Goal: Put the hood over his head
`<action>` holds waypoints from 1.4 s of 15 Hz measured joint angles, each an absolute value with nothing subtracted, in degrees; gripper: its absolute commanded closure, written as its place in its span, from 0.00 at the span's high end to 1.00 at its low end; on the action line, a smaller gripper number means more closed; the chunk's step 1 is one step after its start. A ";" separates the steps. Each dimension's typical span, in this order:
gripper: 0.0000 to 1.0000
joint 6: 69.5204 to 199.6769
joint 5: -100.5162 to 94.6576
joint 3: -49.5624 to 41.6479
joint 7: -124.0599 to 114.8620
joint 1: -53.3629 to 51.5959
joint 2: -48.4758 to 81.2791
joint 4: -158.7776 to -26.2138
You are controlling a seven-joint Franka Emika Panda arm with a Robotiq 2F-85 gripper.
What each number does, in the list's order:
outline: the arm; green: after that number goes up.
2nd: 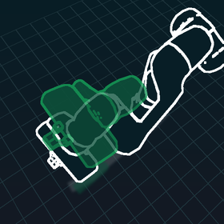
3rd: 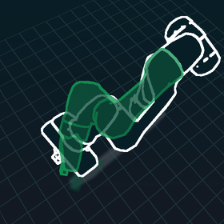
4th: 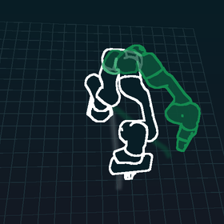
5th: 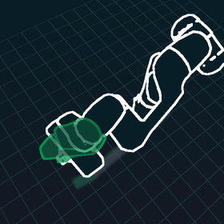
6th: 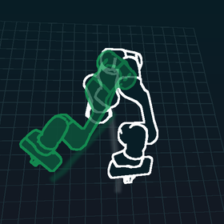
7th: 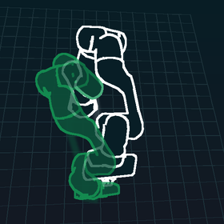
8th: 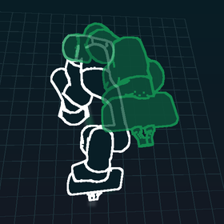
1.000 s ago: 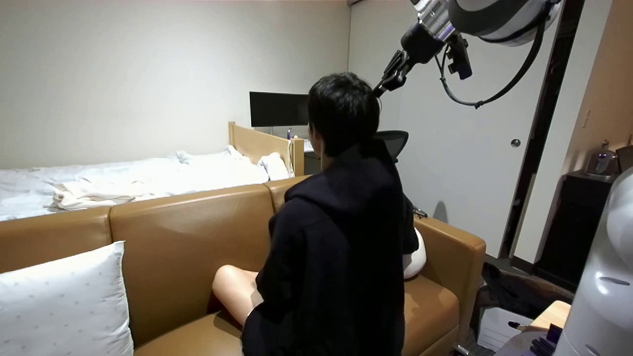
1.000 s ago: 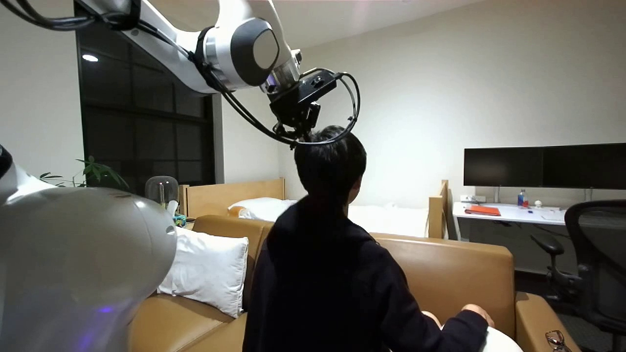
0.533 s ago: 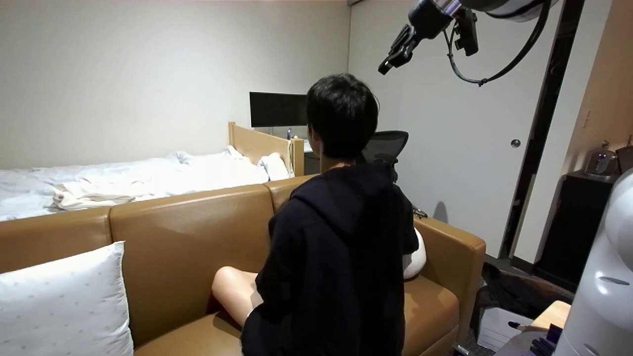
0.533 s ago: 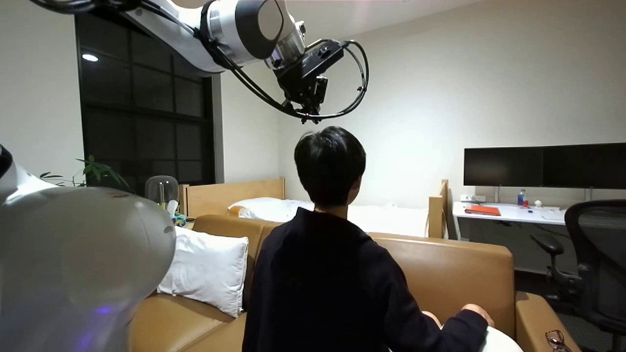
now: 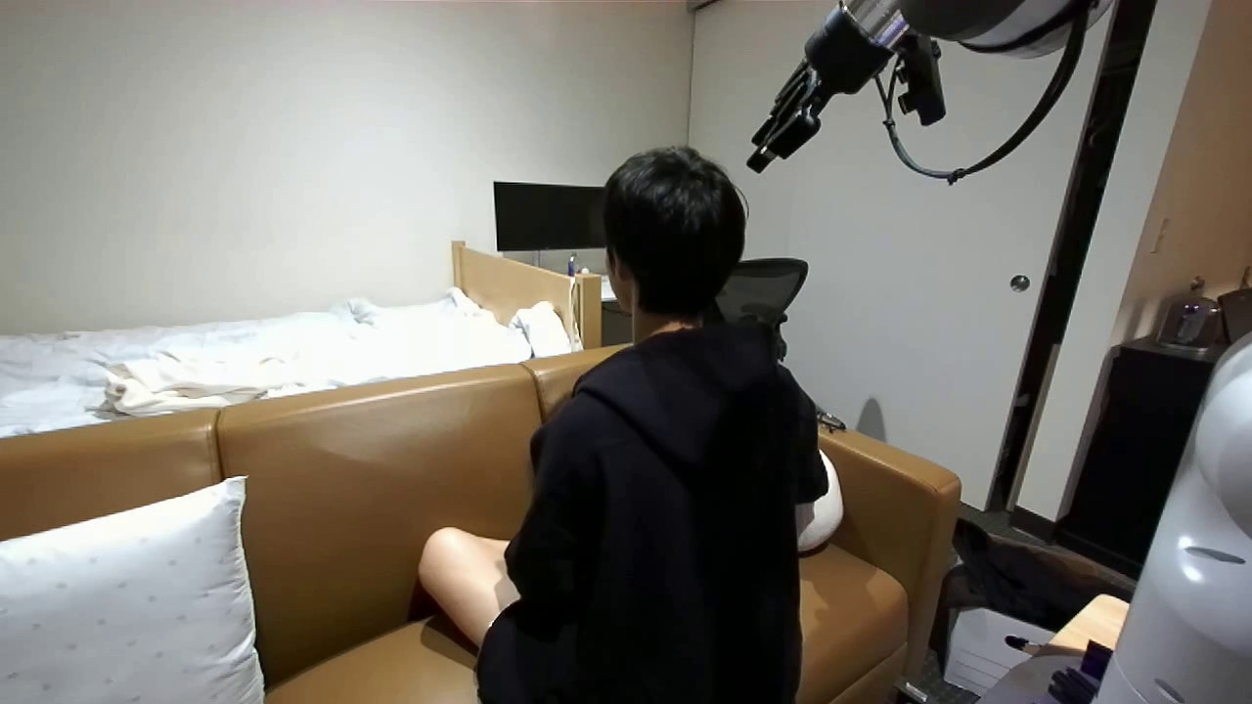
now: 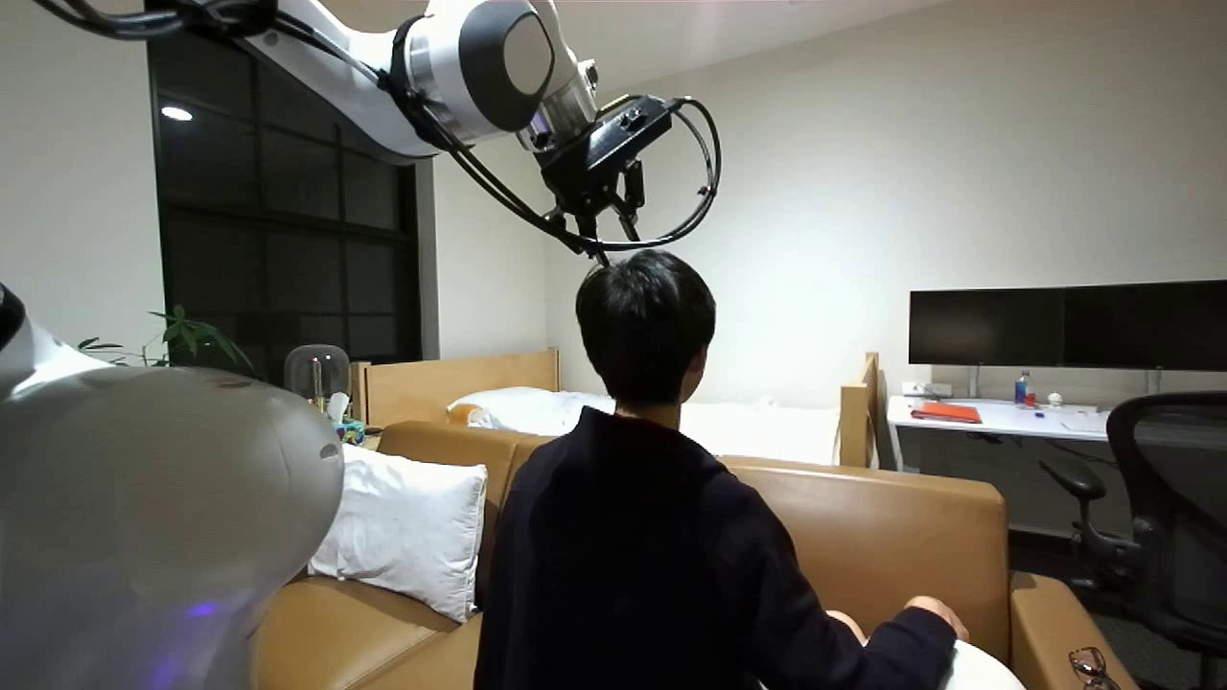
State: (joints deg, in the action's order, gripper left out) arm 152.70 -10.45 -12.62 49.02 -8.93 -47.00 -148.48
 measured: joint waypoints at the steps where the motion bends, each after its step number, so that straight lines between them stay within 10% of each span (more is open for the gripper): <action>1: 0.77 152.70 -10.45 -12.62 49.02 -8.93 -47.00 -148.48; 6: 1.00 152.65 -10.43 -12.65 49.02 -9.21 -47.00 -148.67; 21: 1.00 144.63 -0.70 -14.56 48.98 -19.27 -47.02 -152.17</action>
State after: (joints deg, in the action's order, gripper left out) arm 144.63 -0.70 -14.56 48.98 -19.27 -47.02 -152.17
